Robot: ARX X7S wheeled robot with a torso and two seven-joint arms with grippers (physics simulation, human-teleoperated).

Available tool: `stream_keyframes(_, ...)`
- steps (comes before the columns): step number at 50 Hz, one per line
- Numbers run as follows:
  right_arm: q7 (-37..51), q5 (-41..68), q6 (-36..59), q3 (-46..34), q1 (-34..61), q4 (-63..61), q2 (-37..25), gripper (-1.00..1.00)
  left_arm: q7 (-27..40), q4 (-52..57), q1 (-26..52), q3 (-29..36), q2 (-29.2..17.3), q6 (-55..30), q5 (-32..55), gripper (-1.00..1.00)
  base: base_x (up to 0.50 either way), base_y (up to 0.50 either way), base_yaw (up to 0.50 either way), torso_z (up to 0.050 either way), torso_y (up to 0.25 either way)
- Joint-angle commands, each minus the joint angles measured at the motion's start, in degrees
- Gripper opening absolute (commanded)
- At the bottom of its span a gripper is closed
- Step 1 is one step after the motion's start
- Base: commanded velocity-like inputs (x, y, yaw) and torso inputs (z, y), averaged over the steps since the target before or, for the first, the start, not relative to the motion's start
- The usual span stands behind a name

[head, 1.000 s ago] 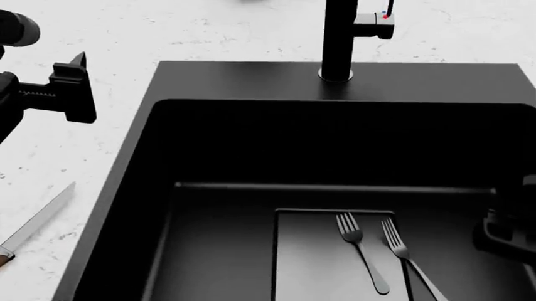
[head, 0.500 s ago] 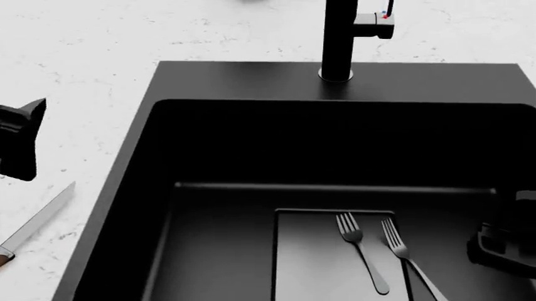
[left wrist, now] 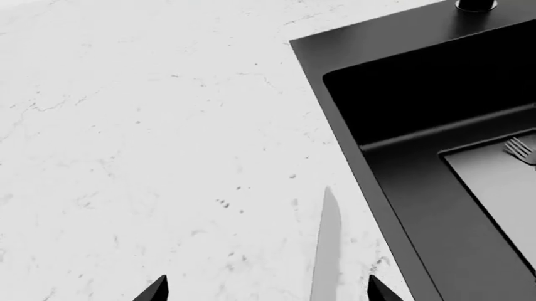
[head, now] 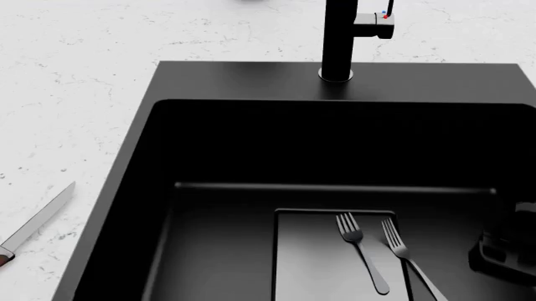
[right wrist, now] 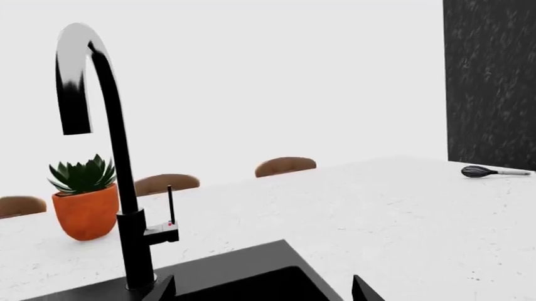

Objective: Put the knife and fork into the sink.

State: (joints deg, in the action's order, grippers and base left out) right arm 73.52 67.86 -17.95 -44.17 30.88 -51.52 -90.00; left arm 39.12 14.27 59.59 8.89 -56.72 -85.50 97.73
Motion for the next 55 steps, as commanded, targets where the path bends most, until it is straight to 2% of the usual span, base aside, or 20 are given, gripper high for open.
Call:
stream_keyframes(1,-2.42,-3.09,-3.65,-0.76,-2.26,1.91,0.01,1.0,-1.37,-0.43,-1.7,1.14,-2.1,0.19,0.01,1.0,0.0,0.0,0.0,0.0,0.0)
stream_keyframes(8,-2.9,-3.78,-5.38,-1.43,-3.1,2.57,0.02,1.0,-6.49,2.97,-2.4,3.91,-1.75,0.09,-6.28,1.0,0.0,0.0,0.0,0.0,0.0)
stream_keyframes(15,-3.21,-4.39,-6.96,-2.1,-3.93,3.26,0.02,1.0,-6.05,5.05,-0.75,5.83,-1.92,-0.76,-2.99,1.0,0.0,0.0,0.0,0.0,0.0)
stream_keyframes(31,-1.85,-4.35,-6.39,-1.67,-3.85,2.09,0.01,1.0,-11.18,6.54,-3.25,9.22,-1.53,1.13,-6.66,1.0,0.0,0.0,0.0,0.0,0.0)
stream_keyframes(55,-1.78,-5.69,-8.86,-2.68,-5.37,2.89,0.01,1.0,-15.27,3.76,-7.71,9.33,-4.57,6.03,-9.32,1.0,0.0,0.0,0.0,0.0,0.0)
